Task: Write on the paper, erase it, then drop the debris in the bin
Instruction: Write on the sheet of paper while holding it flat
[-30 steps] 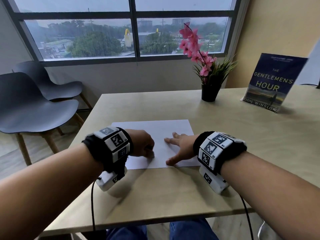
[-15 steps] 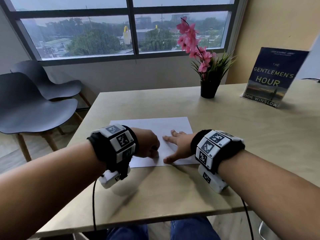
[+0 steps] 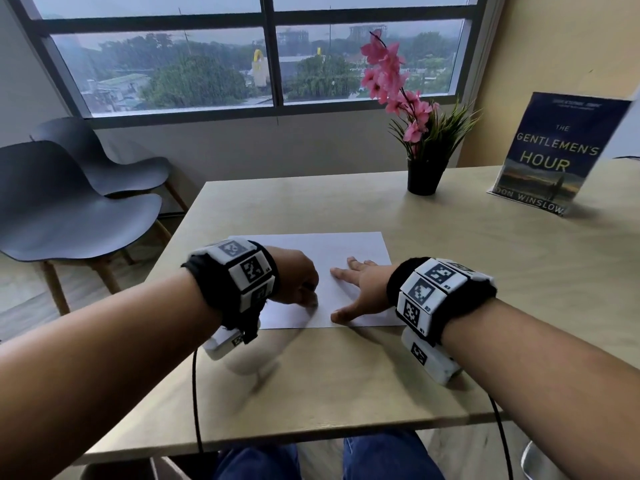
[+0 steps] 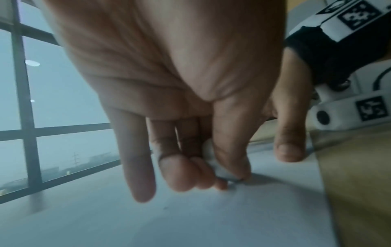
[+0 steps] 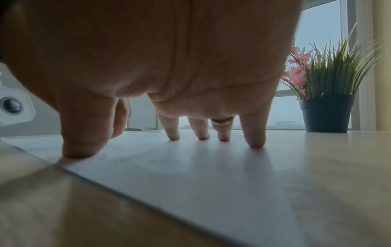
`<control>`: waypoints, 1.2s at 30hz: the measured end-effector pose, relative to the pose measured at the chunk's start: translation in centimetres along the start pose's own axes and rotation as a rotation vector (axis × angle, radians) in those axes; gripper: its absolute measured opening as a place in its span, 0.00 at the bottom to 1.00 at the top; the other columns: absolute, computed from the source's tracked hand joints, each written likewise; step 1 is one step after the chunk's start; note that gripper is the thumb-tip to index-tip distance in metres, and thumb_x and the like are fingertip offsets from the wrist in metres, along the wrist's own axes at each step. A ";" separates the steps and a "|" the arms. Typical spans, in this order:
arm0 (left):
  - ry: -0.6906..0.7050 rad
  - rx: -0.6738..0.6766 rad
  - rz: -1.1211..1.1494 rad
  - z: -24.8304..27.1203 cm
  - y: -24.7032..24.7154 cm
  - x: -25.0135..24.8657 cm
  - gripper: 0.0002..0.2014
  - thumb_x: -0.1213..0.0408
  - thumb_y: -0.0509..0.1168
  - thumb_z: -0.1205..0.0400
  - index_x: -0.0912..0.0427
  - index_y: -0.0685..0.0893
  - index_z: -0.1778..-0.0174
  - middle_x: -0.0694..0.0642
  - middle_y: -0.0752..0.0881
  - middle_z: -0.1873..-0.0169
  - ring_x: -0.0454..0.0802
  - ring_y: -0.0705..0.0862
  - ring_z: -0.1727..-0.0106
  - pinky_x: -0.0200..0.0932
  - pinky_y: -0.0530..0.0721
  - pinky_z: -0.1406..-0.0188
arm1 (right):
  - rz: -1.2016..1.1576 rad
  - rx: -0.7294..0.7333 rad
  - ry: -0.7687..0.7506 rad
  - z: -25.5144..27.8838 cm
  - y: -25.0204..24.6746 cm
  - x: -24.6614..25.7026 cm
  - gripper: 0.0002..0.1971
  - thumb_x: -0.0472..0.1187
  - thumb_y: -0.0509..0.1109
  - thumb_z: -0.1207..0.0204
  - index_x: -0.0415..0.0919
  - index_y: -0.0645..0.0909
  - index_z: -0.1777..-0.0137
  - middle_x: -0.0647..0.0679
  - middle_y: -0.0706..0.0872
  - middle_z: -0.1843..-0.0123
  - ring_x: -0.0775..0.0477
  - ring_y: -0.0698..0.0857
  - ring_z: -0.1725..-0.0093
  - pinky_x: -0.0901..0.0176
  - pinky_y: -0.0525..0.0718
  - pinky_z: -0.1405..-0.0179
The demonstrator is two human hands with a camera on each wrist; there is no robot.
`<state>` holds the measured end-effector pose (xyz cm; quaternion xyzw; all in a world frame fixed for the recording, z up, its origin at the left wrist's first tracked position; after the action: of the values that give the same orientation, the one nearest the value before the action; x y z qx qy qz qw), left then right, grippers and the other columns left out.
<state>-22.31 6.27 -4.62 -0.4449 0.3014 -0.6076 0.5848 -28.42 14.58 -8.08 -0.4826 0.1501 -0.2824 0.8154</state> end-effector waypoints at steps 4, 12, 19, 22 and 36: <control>0.042 0.050 -0.029 0.5 1.0 -0.9 0.16 0.45 0.58 0.17 0.52 0.83 0.47 0.50 0.83 0.53 0.51 0.79 0.55 0.45 0.78 0.54 | -0.009 0.010 -0.004 0.1 0.0 0.0 0.49 0.70 0.63 0.28 0.57 0.39 0.15 0.48 0.37 0.13 0.43 0.43 0.14 0.41 0.49 0.18; 0.036 0.025 -0.011 0.7 1.2 -0.3 0.13 0.46 0.59 0.17 0.50 0.81 0.56 0.49 0.80 0.58 0.49 0.77 0.58 0.42 0.75 0.57 | -0.017 0.014 0.001 0.1 0.0 0.0 0.50 0.71 0.63 0.29 0.57 0.38 0.15 0.48 0.36 0.13 0.43 0.42 0.14 0.40 0.49 0.18; -0.016 -0.115 0.151 0.7 0.4 3.5 0.14 0.47 0.61 0.17 0.54 0.83 0.53 0.50 0.87 0.55 0.47 0.78 0.58 0.41 0.78 0.54 | -0.051 -0.022 -0.027 0.6 -0.5 0.3 0.50 0.68 0.68 0.30 0.56 0.45 0.15 0.48 0.42 0.12 0.44 0.49 0.14 0.43 0.56 0.18; -0.031 -0.170 0.382 0.6 0.0 5.4 0.14 0.50 0.63 0.18 0.57 0.85 0.54 0.54 0.91 0.58 0.51 0.85 0.61 0.42 0.83 0.47 | -0.070 -0.003 -0.058 1.3 -0.8 0.3 0.46 0.64 0.72 0.31 0.58 0.53 0.17 0.51 0.51 0.13 0.46 0.59 0.16 0.44 0.63 0.20; 0.206 -0.091 0.848 -2.4 -1.4 2.3 0.13 0.62 0.70 0.21 0.54 0.70 0.50 0.55 0.91 0.62 0.50 0.87 0.62 0.46 0.85 0.53 | -0.566 -0.215 -0.223 1.0 -4.7 1.3 0.11 0.50 0.75 0.27 0.42 0.88 0.53 0.53 0.91 0.61 0.56 0.87 0.60 0.59 0.83 0.55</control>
<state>-24.90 3.83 -3.93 -0.2444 0.5405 -0.3411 0.7293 -28.33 12.72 -3.51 -0.6165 -0.0512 -0.4259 0.6603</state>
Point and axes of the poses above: each hand's wrist, its own z-axis away from the middle knuckle, its own y-axis out of the palm, x = y × z, the point moved 8 cm from there along -z, towards the middle knuckle
